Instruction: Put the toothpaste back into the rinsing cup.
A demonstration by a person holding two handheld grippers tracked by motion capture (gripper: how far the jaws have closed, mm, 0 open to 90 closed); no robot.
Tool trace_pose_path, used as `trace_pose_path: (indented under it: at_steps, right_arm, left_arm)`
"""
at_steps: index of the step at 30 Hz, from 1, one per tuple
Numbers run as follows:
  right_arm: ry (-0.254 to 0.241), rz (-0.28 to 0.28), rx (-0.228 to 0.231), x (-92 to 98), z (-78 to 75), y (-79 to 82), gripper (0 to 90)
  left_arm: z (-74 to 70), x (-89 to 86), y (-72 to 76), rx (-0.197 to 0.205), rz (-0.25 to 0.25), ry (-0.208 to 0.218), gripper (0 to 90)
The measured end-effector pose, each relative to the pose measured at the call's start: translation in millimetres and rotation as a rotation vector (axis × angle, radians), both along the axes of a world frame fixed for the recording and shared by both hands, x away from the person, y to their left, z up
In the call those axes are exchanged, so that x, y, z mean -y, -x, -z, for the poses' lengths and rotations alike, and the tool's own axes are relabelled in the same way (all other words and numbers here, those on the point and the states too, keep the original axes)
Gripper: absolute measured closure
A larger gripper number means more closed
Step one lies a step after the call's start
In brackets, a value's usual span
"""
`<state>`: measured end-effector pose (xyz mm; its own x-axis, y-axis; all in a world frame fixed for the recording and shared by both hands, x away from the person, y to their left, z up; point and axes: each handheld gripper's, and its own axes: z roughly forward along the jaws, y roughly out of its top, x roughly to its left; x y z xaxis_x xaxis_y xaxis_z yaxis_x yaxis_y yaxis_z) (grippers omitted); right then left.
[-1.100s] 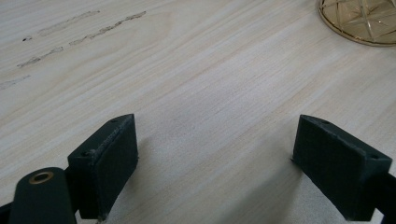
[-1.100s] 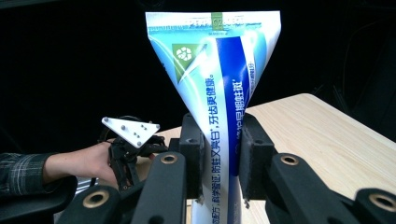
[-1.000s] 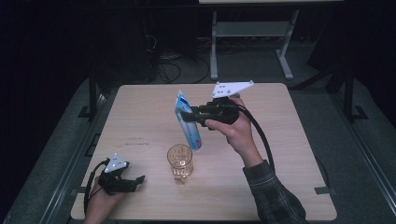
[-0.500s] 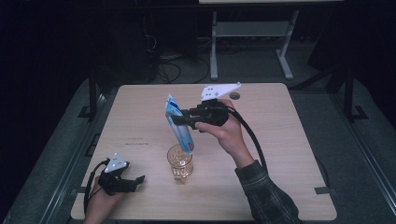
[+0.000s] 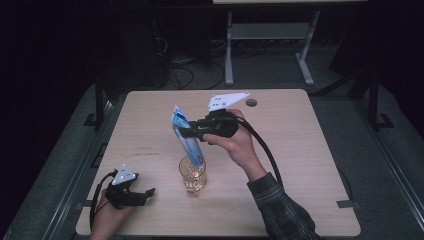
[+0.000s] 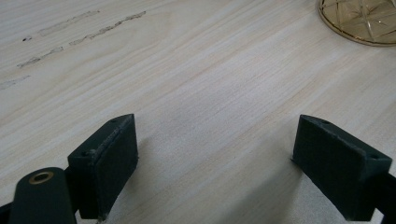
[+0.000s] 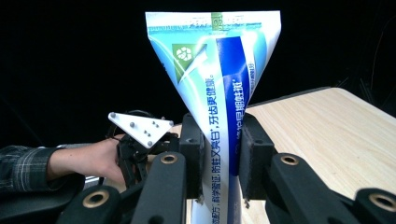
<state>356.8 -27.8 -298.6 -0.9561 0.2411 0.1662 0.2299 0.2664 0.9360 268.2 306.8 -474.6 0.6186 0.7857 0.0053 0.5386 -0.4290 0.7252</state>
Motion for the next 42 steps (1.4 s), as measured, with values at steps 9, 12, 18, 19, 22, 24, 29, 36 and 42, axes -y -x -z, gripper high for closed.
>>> trace_pose_path:
  at_steps: [9, 12, 18, 19, 22, 24, 29, 36, 42]
  right_arm:
    - [0.026, -0.009, -0.023, -7.0, 15.9, -3.0, 73.7]
    - [0.033, -0.015, -0.028, -9.1, 19.9, -3.4, 73.7]
    - [0.051, -0.018, -0.035, -12.7, 27.8, -3.8, 73.7]
    - [0.056, -0.019, -0.039, -13.1, 29.4, -3.9, 73.7]
    - [0.067, -0.027, -0.045, -14.8, 34.4, -4.6, 73.7]
    - [0.072, -0.028, -0.047, -16.0, 36.9, -4.6, 73.7]
    - [0.079, -0.037, -0.052, -18.1, 40.9, -4.0, 73.7]
    - [0.099, -0.041, -0.059, -20.0, 48.1, -3.6, 73.7]
    - [0.117, -0.042, -0.066, -21.0, 54.3, -3.6, 73.6]
  left_arm:
    - [0.0, -0.1, 0.2, 0.0, 0.002, 0.0, 13.0]
    - [0.0, 0.0, 0.2, 0.0, 0.001, 0.001, 13.1]
    - [0.1, 0.0, 0.2, 0.001, 0.001, 0.001, 13.1]
    - [0.1, 0.0, 0.2, 0.001, 0.001, 0.002, 13.1]
    - [0.1, 0.0, 0.2, 0.002, 0.001, 0.001, 13.1]
    - [0.2, 0.0, 0.2, 0.002, 0.001, 0.001, 13.1]
    - [0.2, 0.0, 0.2, 0.002, 0.001, 0.002, 13.1]
    - [0.2, 0.0, 0.2, 0.002, 0.001, 0.001, 13.1]
    - [0.2, 0.0, 0.2, 0.002, 0.001, 0.001, 13.1]
